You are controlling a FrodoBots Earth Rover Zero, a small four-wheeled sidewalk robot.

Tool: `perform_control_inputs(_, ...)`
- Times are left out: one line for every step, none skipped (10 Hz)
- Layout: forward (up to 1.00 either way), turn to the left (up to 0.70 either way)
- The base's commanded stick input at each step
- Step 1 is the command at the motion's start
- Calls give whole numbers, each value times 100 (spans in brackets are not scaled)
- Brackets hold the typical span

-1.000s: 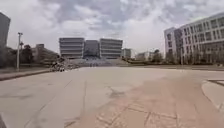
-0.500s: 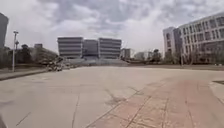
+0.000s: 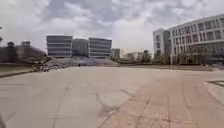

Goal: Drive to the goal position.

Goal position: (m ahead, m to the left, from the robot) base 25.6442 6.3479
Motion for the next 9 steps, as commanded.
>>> perform_control_inputs(70,0)
perform_control_inputs(70,0)
perform_control_inputs(70,0)
perform_control_inputs(70,0)
perform_control_inputs(70,0)
perform_control_inputs(70,12)
perform_control_inputs(70,35)
perform_control_inputs(70,31)
perform_control_inputs(70,19)
